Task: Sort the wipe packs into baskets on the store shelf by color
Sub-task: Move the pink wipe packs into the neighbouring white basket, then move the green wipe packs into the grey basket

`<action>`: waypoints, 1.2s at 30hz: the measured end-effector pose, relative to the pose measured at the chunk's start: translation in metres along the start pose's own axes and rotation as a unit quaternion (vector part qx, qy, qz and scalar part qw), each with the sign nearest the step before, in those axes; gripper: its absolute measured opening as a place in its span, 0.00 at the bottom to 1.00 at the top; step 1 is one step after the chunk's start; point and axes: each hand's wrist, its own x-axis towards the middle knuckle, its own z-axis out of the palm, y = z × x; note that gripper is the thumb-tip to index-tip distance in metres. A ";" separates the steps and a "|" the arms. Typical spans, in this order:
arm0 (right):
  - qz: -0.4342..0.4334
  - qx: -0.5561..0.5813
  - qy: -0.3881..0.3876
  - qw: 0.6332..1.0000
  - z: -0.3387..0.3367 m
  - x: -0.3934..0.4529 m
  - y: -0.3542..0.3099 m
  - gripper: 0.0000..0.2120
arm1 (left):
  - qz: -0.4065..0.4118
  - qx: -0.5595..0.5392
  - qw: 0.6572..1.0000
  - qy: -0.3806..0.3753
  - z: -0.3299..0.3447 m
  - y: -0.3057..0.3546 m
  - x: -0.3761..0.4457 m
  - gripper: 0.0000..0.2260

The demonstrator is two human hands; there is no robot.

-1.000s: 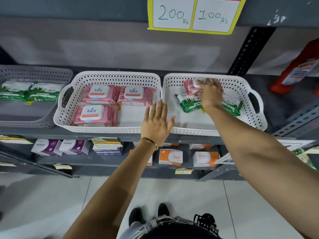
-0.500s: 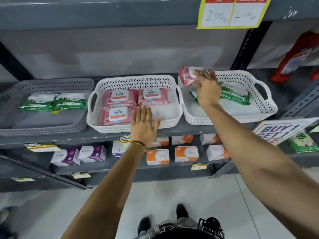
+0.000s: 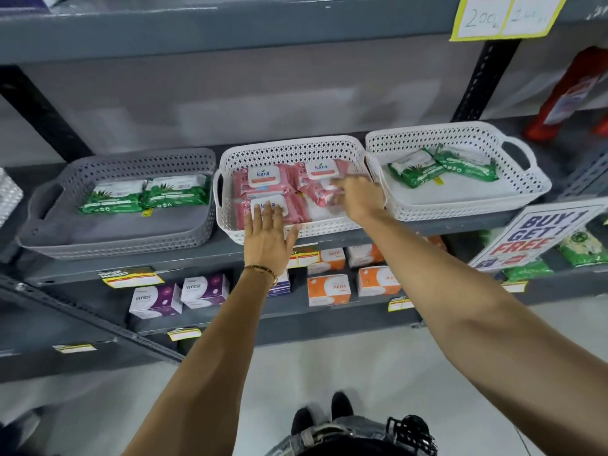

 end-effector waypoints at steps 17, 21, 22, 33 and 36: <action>0.134 0.149 0.116 0.973 -0.068 -0.011 0.072 0.20 | 0.111 -0.037 0.992 -0.036 0.000 0.107 0.028 0.30; 0.160 0.094 0.075 0.980 -0.073 -0.013 0.120 0.24 | 0.121 -0.051 0.991 -0.029 0.002 0.144 0.041 0.29; 0.160 0.090 0.060 0.981 -0.073 -0.012 0.130 0.25 | 0.121 -0.059 0.991 -0.024 0.002 0.152 0.045 0.29; -0.035 -0.062 -0.093 0.993 -0.061 0.067 0.200 0.40 | 0.041 -0.078 0.996 -0.005 0.015 0.218 0.088 0.32; -0.069 -0.098 -0.122 0.985 -0.056 0.087 0.207 0.42 | 0.029 -0.064 0.998 -0.004 0.019 0.220 0.089 0.32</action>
